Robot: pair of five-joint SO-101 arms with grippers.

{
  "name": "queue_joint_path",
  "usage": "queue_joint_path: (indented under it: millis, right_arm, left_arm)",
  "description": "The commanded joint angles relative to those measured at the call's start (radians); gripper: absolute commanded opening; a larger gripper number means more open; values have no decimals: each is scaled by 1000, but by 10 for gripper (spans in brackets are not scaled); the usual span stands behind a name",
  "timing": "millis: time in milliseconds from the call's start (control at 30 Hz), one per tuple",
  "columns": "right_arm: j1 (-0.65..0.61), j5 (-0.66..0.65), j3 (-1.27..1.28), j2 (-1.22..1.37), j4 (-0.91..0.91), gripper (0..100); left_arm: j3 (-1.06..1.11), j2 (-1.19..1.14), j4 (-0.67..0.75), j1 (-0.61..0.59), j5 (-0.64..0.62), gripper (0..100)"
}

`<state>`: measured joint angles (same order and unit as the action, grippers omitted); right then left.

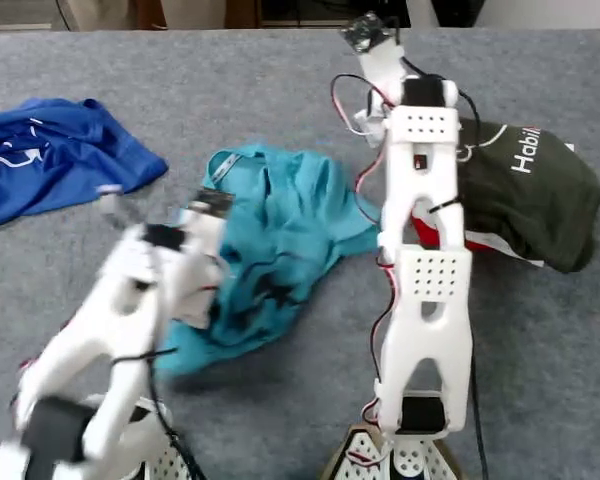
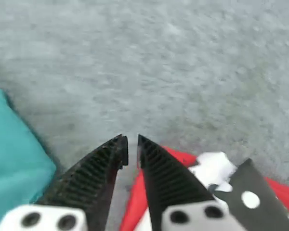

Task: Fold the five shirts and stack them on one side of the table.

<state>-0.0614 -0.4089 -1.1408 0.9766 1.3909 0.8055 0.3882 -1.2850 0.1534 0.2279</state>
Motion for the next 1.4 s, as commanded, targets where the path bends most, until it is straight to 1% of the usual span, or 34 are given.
queue_joint_path:
  millis: [0, 67, 167, 267, 333, 367, 433, 500, 567, 600, 633, 733, 800, 833, 867, 933, 967, 1033, 1100, 1167, 1267, 1367]
  right_arm:
    - [-74, 3, -104, -13, 81, 34]
    - [-130, 2, -131, -15, 143, 34]
    - [-252, -28, -179, -13, 245, 34]
    - [-375, -31, -174, -10, 288, 38]
    - [-453, -31, -142, 5, 281, 80]
    - [-496, -37, -127, 19, 278, 115]
    - [-572, -38, -107, 56, 278, 183]
    - [-631, -38, -107, 99, 278, 234]
    - [-680, -40, -107, 136, 278, 264]
    - [-702, -40, -107, 150, 278, 274]
    - [-720, -40, -107, 160, 278, 278]
    - [-756, -43, -107, 176, 278, 277]
    - [-759, -80, -107, 179, 285, 272]
    - [-756, -95, -107, 179, 292, 244]
    - [-746, -104, -107, 179, 301, 193]
    - [-716, -109, -107, 179, 322, 48]
    - [-691, -107, -107, 180, 331, 0]
    - [-638, -107, -101, 182, 381, 26]
    - [-573, -109, -81, 176, 399, 1]
    - [-498, -109, -22, 151, 397, 5]
    - [-394, -109, 150, 61, 397, 2]
    - [-295, -110, 375, -87, 394, 2]
  left_arm:
    - [5, 263, -118, -238, 193, 18]
    - [-3, 401, -166, -365, 270, 18]
    - [-25, 558, -192, -578, 331, 18]
    - [-34, 618, -190, -755, 431, 18]
    - [-34, 621, -189, -836, 480, 18]
    - [-34, 621, -189, -870, 482, 20]
    - [-34, 621, -189, -925, 417, 75]
    - [-38, 621, -189, -984, 299, 189]
    - [-63, 621, -189, -1036, 164, 305]
    - [-77, 621, -189, -1051, 117, 326]
    - [-91, 621, -189, -1048, 101, 320]
    - [-109, 621, -189, -1028, 101, 302]
    - [-114, 621, -187, -1025, 101, 299]
    - [-110, 621, -175, -1025, 101, 299]
    - [-104, 625, -158, -1026, 101, 299]
    - [-103, 622, -129, -1033, 101, 283]
    - [-103, 622, -117, -1033, 101, 267]
    - [-104, 622, -100, -1033, 101, 230]
    - [-104, 622, -91, -1031, 101, 198]
    - [-103, 621, -68, -1031, 101, 177]
    - [-84, 621, -44, -1031, 101, 166]
    - [-41, 621, -15, -1031, 103, 166]
